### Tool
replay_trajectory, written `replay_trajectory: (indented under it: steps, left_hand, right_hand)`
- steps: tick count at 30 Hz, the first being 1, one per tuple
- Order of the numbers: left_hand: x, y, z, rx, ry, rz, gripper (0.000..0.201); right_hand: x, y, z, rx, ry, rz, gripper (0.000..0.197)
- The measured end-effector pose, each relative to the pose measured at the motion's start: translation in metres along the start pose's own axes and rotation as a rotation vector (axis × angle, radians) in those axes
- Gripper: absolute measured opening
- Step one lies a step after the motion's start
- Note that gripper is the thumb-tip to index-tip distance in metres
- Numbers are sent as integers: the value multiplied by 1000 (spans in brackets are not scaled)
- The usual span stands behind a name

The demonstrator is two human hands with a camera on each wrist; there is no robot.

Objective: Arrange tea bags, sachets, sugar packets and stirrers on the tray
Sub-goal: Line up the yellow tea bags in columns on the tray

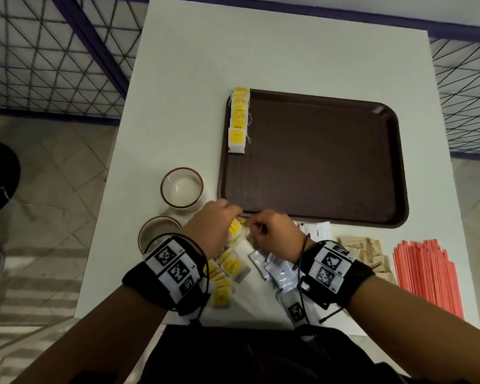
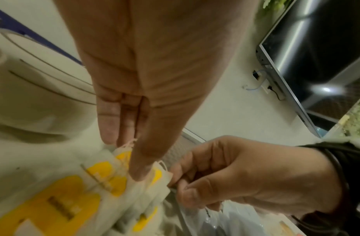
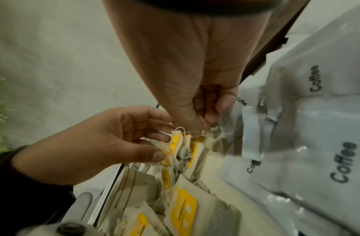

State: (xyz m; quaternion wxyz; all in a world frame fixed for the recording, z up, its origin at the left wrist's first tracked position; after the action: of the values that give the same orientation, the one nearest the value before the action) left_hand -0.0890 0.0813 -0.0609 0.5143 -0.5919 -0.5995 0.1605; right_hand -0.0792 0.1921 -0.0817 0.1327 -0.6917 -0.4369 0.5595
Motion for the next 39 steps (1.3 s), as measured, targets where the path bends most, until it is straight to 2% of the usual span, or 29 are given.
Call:
replay_trajectory:
  steps: [5, 11, 14, 17, 20, 22, 24, 27, 33, 36, 39]
  left_hand:
    - [6, 1, 0, -6, 37, 49, 41]
    - [-3, -6, -11, 10, 5, -143, 30]
    - [-5, -6, -16, 0, 20, -199, 31]
    - [-5, -6, -19, -10, 32, -251, 34]
    - [-7, -8, -21, -3, 25, -291, 34]
    - [-9, -11, -22, 1, 6, -324, 30]
    - [-11, -13, -25, -4, -9, -357, 26]
    - [-13, -19, -28, 19, -11, -395, 25]
    - [-13, -36, -34, 97, 9, -428, 28]
    - [-15, -44, -37, 133, 4, -466, 26]
    - [-22, -49, -39, 177, -8, -495, 29]
  right_hand:
    - [0, 0, -5, -3, -9, 24, 30]
    - [-19, 8, -5, -47, -104, 21, 52]
    - [-23, 11, -4, -21, -120, 104, 50]
    - [-16, 15, -3, -40, -24, 321, 48]
    - [-10, 15, -3, -23, 63, 445, 35]
    - [-7, 9, -2, 28, 94, 408, 26]
    - [-9, 8, -1, 20, 94, 315, 18]
    - [-15, 11, 1, -5, 58, 210, 18]
    - [-16, 7, 4, 206, -1, 224, 7]
    - [-12, 4, 5, 239, 28, 267, 11]
    - [-9, 3, 4, 202, 42, 367, 28]
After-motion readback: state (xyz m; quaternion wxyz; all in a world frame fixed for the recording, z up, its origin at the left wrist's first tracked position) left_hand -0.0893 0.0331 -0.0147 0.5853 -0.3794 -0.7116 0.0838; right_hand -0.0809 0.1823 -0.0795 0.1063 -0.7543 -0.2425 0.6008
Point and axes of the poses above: each hand's wrist, its own z-axis towards the middle knuckle, its own y-axis out of the palm, x = y × z, the point moved 8 cm from there along z, towards the middle knuckle, and after that the axes turned 2 degrees about x, right-handed, at the moved point
